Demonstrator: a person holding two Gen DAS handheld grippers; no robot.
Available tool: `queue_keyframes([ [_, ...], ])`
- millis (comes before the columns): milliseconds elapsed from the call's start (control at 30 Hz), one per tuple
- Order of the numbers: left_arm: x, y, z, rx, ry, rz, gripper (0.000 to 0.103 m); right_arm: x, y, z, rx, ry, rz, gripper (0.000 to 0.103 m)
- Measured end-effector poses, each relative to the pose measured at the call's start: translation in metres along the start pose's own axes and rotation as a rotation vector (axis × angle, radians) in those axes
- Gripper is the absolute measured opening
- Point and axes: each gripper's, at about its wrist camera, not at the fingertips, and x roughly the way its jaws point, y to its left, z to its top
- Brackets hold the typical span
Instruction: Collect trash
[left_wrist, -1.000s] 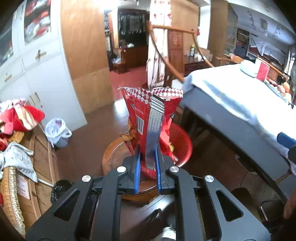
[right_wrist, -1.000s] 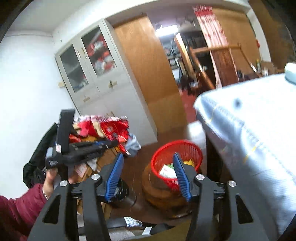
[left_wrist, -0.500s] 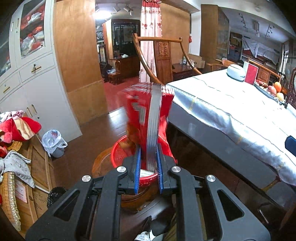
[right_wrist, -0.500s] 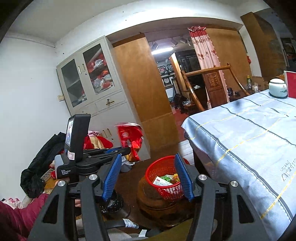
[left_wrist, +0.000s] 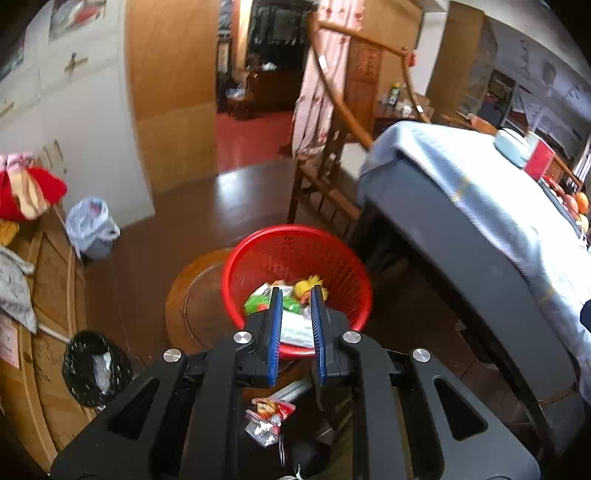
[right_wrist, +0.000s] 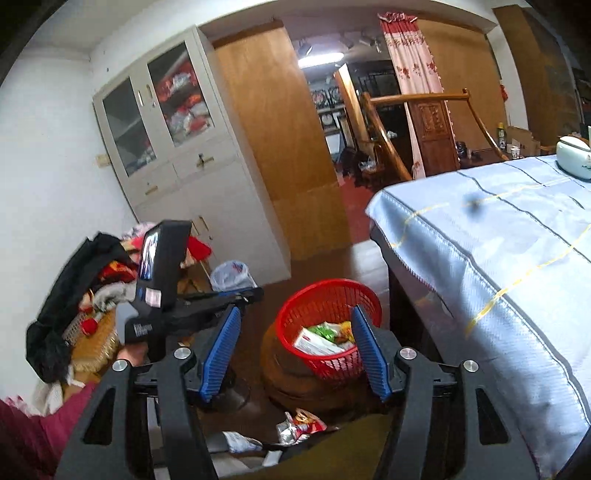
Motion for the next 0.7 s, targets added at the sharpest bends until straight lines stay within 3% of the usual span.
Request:
queue_keyframes([
  [67, 0.003, 0.011, -0.003, 0.001, 0.011, 0.013, 0.023, 0.007, -0.002, -0.003, 0.011, 0.016, 0.013, 0.062],
  [133, 0.005, 0.030, -0.011, -0.001, 0.010, 0.035, 0.054, 0.020, -0.004, -0.007, 0.021, 0.042, 0.028, 0.062],
  [200, 0.015, 0.052, -0.023, -0.005, 0.033, 0.062, 0.070, 0.037, -0.003, -0.012, 0.012, 0.088, 0.023, 0.062],
  [400, 0.080, 0.123, -0.088, 0.002, 0.234, 0.042, 0.070, 0.077, 0.001, -0.026, -0.021, 0.173, 0.016, 0.062],
  [567, 0.154, 0.170, -0.182, 0.028, 0.497, 0.040, 0.070, 0.117, 0.009, -0.042, -0.032, 0.259, 0.015, 0.062],
  [700, 0.211, 0.200, -0.238, -0.082, 0.683, -0.120, 0.070, 0.148, 0.019, -0.057, -0.053, 0.345, 0.013, 0.062],
])
